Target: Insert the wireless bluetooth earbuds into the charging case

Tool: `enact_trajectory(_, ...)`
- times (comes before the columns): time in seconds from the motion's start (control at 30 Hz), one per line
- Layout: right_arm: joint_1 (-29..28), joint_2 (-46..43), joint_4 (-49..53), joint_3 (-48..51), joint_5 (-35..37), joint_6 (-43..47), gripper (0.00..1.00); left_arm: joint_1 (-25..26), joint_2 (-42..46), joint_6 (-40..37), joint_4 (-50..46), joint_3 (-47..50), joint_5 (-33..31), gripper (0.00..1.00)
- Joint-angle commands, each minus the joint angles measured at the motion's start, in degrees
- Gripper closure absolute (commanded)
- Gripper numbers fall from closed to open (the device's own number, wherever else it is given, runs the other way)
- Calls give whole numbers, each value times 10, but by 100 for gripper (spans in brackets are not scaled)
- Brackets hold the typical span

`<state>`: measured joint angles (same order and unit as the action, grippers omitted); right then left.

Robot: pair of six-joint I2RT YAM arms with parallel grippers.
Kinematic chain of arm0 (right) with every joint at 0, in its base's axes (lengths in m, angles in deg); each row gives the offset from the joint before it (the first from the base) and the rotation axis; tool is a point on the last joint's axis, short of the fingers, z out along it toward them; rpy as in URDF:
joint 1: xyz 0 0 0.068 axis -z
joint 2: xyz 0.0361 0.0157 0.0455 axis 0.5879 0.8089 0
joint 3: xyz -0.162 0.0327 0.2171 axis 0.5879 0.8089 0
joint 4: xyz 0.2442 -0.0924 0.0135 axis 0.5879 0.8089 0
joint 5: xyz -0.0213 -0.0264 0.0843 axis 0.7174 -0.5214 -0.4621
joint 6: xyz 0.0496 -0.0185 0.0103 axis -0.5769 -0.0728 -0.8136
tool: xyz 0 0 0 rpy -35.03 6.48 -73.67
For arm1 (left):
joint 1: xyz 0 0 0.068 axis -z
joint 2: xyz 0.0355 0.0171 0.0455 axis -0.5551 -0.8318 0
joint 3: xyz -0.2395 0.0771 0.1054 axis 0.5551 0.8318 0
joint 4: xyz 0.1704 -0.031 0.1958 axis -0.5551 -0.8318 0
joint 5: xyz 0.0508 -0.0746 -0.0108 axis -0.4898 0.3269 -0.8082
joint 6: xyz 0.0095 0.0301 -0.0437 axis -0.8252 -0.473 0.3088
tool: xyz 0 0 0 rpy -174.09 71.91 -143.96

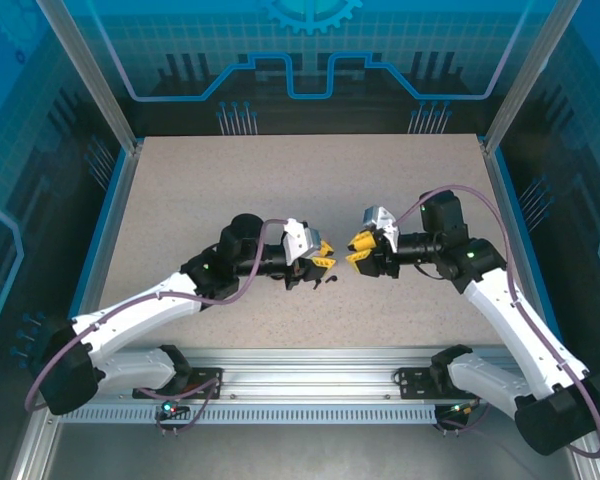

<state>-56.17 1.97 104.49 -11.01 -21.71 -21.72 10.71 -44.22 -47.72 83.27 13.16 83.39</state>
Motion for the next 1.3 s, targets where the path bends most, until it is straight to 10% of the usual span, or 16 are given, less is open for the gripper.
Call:
enact_trajectory(0.0,12,-14,0,0,33,-32,64,2,-7,-16,-13,-8,-9,100)
enact_trajectory(0.73,119,14,93,-14,269,-245,67,11,-243,279,-75,-3,-30,100)
enact_trajectory(1.27,155,6,104,-13,280,-244,67,55,-361,288,-147,-80,-35,90)
